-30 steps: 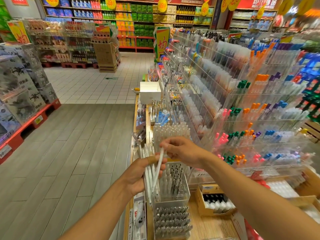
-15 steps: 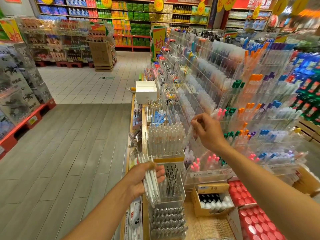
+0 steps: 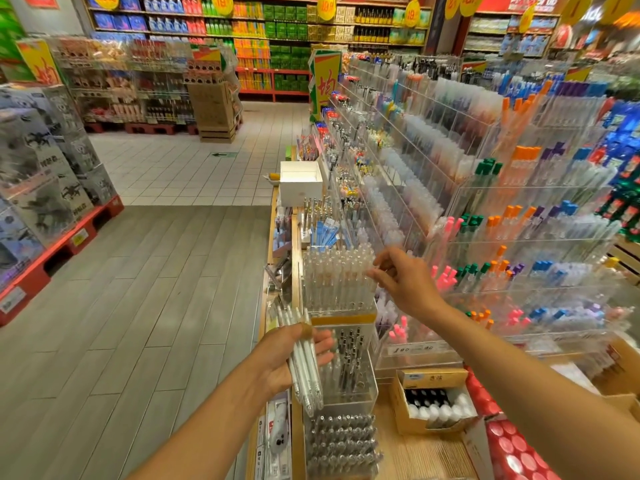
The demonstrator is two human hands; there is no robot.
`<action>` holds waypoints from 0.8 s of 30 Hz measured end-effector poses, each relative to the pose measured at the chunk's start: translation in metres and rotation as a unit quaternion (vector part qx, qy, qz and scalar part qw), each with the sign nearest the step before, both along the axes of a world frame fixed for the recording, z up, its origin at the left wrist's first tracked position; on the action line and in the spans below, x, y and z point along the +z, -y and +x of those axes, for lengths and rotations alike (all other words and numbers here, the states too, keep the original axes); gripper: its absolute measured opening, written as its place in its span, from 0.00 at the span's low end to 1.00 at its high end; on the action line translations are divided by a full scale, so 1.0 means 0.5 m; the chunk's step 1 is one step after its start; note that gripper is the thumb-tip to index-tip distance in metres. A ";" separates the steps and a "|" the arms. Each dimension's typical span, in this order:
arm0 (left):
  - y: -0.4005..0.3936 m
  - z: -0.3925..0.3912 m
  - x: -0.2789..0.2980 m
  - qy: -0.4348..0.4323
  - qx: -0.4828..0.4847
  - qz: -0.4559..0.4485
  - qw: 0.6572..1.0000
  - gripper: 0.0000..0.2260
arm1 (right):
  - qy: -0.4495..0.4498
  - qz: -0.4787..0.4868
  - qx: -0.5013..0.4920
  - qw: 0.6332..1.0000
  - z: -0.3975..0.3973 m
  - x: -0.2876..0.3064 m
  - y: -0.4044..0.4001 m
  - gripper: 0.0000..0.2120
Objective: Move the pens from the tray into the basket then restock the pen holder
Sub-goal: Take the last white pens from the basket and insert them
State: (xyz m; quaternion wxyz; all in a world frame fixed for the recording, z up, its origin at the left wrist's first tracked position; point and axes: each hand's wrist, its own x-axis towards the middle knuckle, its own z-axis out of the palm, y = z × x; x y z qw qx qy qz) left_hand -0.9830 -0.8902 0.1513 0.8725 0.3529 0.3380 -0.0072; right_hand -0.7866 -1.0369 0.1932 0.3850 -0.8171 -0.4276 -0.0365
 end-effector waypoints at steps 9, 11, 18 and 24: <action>0.016 0.002 0.012 0.013 -0.013 0.014 1.000 0.04 | -0.098 0.012 -0.096 0.990 -0.043 0.008 0.011 0.11; 0.021 0.003 0.018 0.020 -0.029 0.015 0.999 0.05 | -0.168 0.015 -0.066 0.983 -0.082 -0.003 0.005 0.08; 0.041 0.009 0.027 0.030 -0.058 0.047 0.997 0.14 | -0.351 -0.041 0.063 0.933 -0.155 -0.018 -0.034 0.08; 0.046 0.009 0.025 0.020 -0.042 0.033 0.998 0.13 | -0.365 -0.066 0.045 0.927 -0.145 -0.006 -0.016 0.07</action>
